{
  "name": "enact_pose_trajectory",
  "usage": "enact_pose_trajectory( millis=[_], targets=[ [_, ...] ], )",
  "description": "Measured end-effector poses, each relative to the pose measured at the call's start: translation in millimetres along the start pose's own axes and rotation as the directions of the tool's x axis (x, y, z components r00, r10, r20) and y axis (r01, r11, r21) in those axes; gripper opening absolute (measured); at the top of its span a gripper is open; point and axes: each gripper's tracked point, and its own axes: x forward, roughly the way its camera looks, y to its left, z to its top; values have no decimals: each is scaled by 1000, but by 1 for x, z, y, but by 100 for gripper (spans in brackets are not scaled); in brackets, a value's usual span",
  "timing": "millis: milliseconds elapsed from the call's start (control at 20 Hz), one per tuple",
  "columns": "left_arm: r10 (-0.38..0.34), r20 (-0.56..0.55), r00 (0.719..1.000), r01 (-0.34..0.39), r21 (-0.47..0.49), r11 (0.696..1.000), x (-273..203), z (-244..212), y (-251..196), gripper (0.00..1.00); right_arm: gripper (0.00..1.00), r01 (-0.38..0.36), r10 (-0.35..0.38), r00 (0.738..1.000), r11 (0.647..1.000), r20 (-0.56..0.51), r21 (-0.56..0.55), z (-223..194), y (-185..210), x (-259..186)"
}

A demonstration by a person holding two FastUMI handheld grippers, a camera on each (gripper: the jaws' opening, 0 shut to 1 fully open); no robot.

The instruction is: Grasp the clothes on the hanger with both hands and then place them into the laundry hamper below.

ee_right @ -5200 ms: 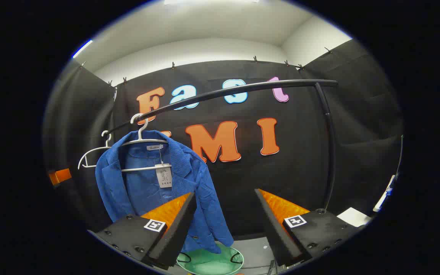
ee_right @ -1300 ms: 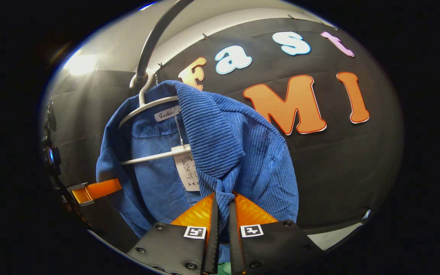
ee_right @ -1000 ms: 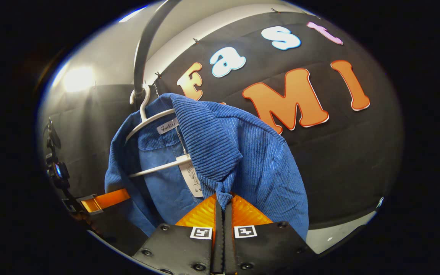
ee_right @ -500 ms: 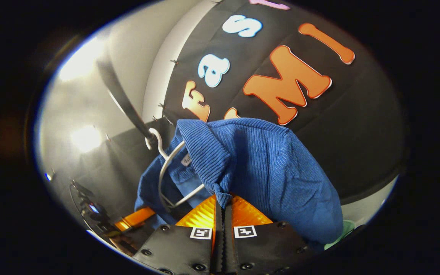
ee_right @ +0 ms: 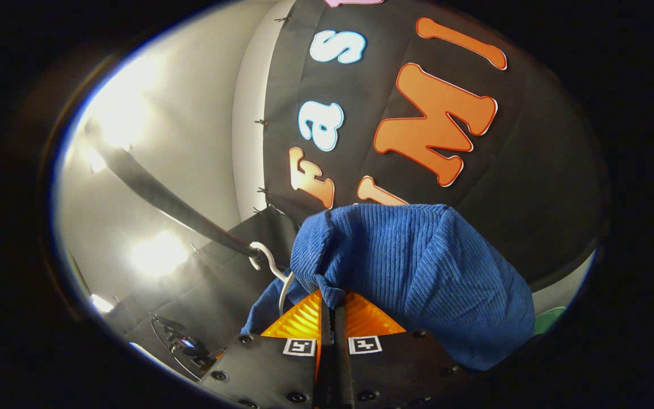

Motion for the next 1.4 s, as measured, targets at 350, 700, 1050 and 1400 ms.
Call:
enact_pose_trajectory(
  millis=[350, 700, 1050, 1400],
  targets=[
    [36, 12, 999, -37, 14, 999, 12, 17, 40, 2, 6, 4, -6, 995, 1000, 103, 23, 57, -2, 11],
    [50, 5, 999, -51, 94, 994, 24, 22, 61, 0, 7, 47, -46, 988, 999, 149, -3, 100, -10, 13],
    [43, -30, 999, -42, 23, 999, 45, 9, 89, 0, 7, 128, -120, 979, 991, 163, -40, 129, -29, 21],
    [19, -100, 995, -24, -48, 999, 72, -23, 106, 0, 6, 197, -189, 971, 979, 146, -45, 126, -56, 29]
  ],
)
